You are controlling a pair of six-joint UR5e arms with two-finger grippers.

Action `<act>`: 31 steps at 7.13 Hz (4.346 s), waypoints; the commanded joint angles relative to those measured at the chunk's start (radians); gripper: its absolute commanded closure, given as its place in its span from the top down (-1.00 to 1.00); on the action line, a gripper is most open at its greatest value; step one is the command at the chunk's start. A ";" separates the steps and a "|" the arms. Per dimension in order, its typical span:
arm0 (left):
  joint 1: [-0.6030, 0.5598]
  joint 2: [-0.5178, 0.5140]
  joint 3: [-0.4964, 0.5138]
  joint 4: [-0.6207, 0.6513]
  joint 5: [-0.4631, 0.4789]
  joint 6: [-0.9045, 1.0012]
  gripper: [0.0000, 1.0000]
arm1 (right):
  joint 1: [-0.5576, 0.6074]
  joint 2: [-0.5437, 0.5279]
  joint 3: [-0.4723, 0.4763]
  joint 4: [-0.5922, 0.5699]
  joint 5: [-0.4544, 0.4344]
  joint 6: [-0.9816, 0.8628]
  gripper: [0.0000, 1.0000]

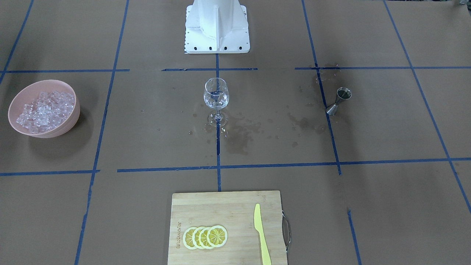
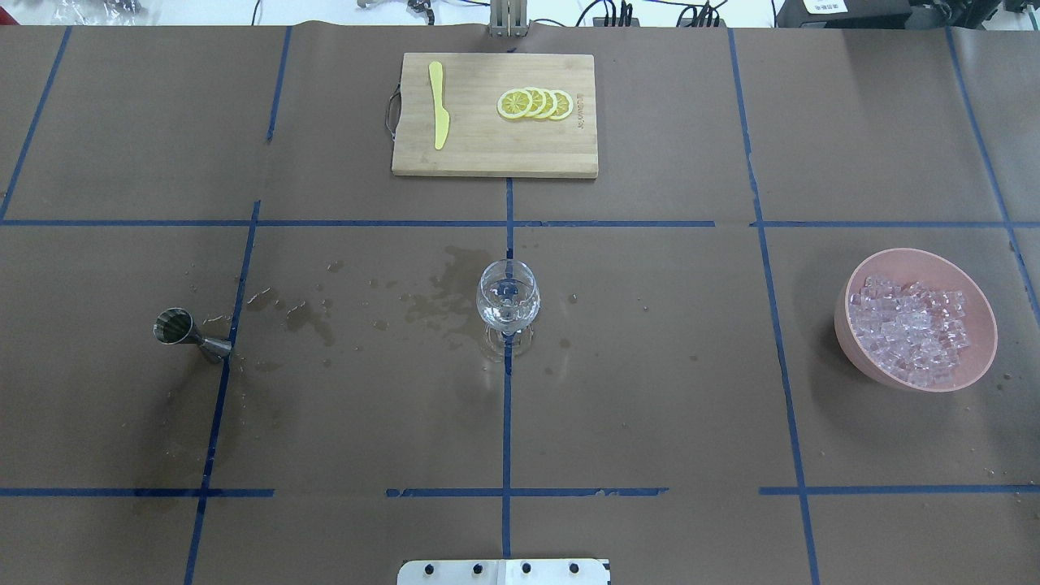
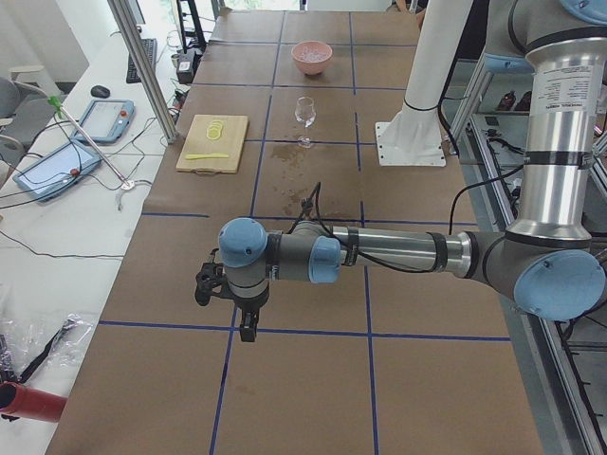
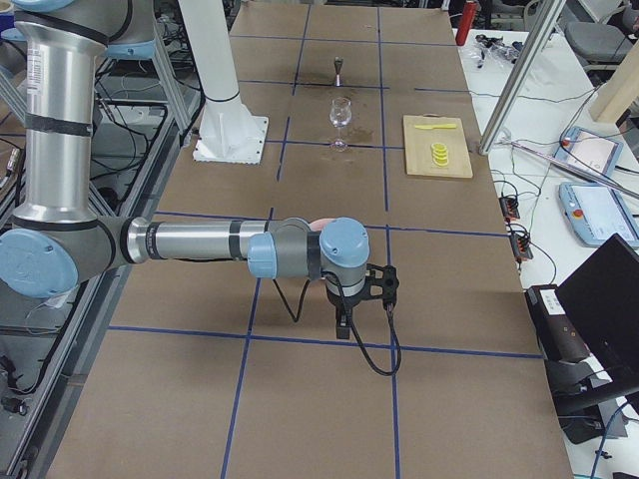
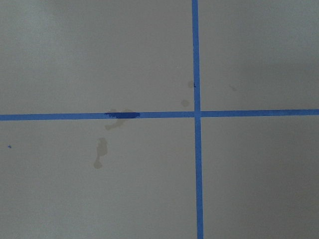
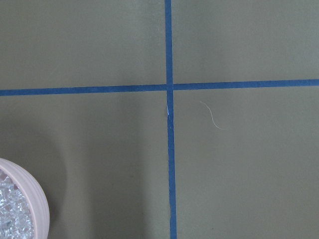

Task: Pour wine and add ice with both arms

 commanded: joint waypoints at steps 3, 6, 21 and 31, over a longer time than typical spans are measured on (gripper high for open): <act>0.002 -0.002 -0.034 0.000 0.001 -0.002 1.00 | 0.000 0.000 0.003 0.002 0.000 0.001 1.00; 0.002 0.002 -0.266 0.008 -0.004 -0.003 1.00 | 0.000 0.000 0.006 0.002 0.002 0.001 1.00; 1.094 0.390 -0.750 -0.558 0.779 -1.337 0.99 | -0.011 0.060 0.005 0.000 0.031 0.096 1.00; 1.565 0.301 -0.522 -0.416 1.582 -1.724 0.93 | -0.141 -0.011 0.293 -0.014 0.012 0.415 1.00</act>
